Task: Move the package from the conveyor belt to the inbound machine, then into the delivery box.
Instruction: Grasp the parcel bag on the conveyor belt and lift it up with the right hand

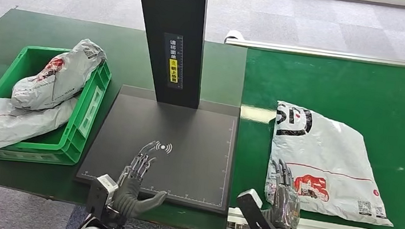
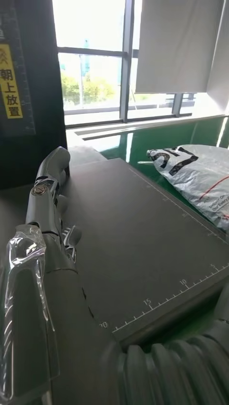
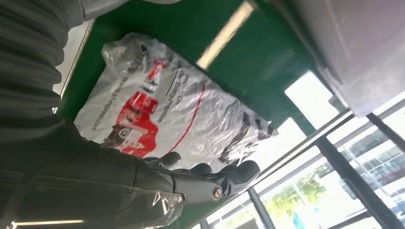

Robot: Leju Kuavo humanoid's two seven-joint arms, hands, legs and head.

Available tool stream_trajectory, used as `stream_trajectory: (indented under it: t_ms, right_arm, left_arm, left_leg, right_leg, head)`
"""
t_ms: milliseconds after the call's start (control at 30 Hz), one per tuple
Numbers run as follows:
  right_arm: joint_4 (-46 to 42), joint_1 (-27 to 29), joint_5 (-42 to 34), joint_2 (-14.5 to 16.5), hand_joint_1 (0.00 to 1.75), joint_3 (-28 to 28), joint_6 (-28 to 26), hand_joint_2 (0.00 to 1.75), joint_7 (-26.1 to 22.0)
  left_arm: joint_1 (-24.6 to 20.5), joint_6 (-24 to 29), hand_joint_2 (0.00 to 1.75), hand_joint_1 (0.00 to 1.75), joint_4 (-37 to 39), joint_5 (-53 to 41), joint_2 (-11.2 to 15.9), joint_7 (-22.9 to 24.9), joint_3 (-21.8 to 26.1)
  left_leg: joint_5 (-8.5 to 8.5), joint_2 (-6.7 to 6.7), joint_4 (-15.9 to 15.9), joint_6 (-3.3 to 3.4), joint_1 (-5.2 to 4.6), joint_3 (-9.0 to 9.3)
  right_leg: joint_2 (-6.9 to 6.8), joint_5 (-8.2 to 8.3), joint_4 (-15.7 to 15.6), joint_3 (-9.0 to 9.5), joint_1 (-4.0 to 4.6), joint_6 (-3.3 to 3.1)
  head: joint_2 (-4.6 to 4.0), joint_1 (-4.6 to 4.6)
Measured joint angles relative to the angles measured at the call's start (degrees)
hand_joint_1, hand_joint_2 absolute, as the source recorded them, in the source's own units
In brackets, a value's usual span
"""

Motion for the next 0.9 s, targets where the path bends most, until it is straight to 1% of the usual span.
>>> stream_trajectory:
  t_ms: [167,467,667,900]
  right_arm:
    - [2.56,-0.95,4.48,-0.67,0.00,-1.67,-3.56,1.75,1.02]
    - [8.29,-4.18,9.69,-1.48,0.00,-5.10,-7.26,1.75,1.23]
    - [13.70,-6.96,7.78,-1.98,0.00,-7.19,-9.23,1.75,-1.80]
    - [19.91,-9.53,6.74,-2.19,0.00,-7.97,-9.68,1.75,-4.15]
  left_arm:
    - [0.24,0.00,1.75,0.00,-0.71,-0.04,-0.06,0.20,0.29]
    - [0.27,0.00,1.75,0.00,-0.99,-0.31,-0.36,0.51,0.51]
    - [0.21,0.00,1.75,0.00,-0.92,-0.33,-0.33,0.60,0.49]
    - [-0.08,0.00,1.75,0.00,-0.51,-0.51,-0.33,0.57,0.38]
  left_leg:
    - [0.01,0.00,0.00,0.00,0.00,0.02]
    - [0.01,-0.01,0.00,0.00,0.00,0.02]
    - [0.01,0.00,0.00,0.00,0.00,0.02]
    - [0.01,0.00,0.00,-0.01,0.00,0.02]
  right_leg:
    - [0.01,0.00,0.00,0.01,0.00,0.00]
    - [0.01,0.00,0.00,0.01,0.00,0.00]
    - [0.01,0.00,0.00,0.01,0.00,0.00]
    - [0.01,0.01,0.01,0.01,0.00,0.00]
  head:
    - [0.00,0.00]
    - [0.00,-0.01]
    - [0.00,-0.01]
    - [0.00,-0.01]
